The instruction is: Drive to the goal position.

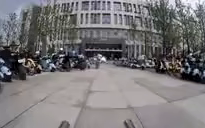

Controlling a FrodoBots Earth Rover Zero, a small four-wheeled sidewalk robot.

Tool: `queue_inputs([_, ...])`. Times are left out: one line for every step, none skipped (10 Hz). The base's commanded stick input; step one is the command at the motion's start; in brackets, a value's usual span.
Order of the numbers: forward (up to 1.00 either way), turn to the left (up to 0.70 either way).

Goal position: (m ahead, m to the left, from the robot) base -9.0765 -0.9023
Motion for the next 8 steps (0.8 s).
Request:
queue_inputs([0.46,-0.72])
queue_inputs([0.0,-0.93])
queue_inputs([0.0,-0.22])
queue_inputs([0.0,0.0])
queue_inputs([0.0,0.0])
queue_inputs([0.0,-0.18])
queue_inputs([0.0,-0.47])
queue_inputs([0.0,-0.83])
